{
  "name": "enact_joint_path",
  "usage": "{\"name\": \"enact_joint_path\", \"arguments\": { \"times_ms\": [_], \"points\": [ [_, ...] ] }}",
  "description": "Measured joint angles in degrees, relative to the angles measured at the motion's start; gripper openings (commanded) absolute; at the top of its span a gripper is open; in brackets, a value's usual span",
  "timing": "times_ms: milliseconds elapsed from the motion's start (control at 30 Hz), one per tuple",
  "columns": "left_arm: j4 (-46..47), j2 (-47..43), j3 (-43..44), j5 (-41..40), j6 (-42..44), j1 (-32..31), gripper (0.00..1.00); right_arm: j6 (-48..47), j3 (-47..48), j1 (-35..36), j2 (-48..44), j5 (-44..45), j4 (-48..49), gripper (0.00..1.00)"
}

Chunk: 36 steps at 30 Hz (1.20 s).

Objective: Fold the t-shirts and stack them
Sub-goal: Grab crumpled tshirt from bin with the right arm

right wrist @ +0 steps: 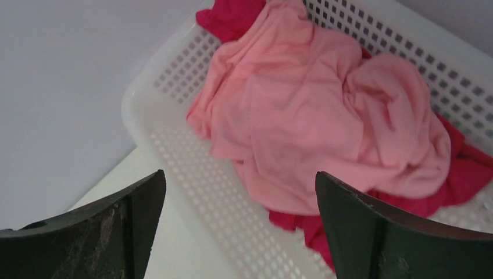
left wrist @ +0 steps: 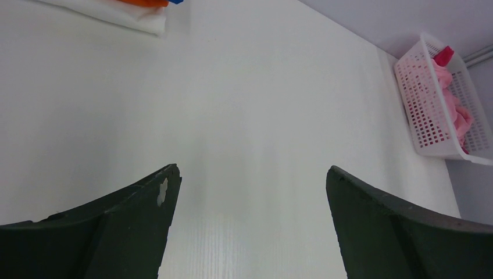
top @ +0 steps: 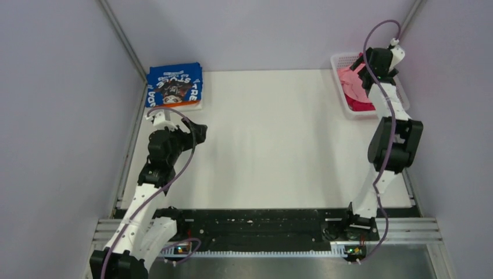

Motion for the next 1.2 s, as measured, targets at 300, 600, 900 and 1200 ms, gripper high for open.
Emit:
{"name": "enact_joint_path", "arguments": {
  "times_ms": [300, 600, 900, 1200],
  "points": [
    [2.3, 5.4, 0.0, -1.4, 0.0, 0.0, 0.99, -3.0, 31.3, -6.3, 29.4, -7.2, -5.8, 0.89],
    [2.1, 7.3, 0.6, -1.4, 0.0, 0.0, 0.99, -1.3, 41.6, -6.0, 42.8, -10.3, -3.3, 0.73],
    [1.9, 7.0, 0.9, -1.3, -0.5, 0.0, 0.99, 0.8, 42.3, -5.9, 42.9, -11.8, 1.6, 0.26],
    [1.5, 5.9, 1.1, -1.3, -1.0, 0.0, 0.99, 1.4, 43.1, -5.9, 43.5, -12.2, 2.1, 0.0]
  ]
}}
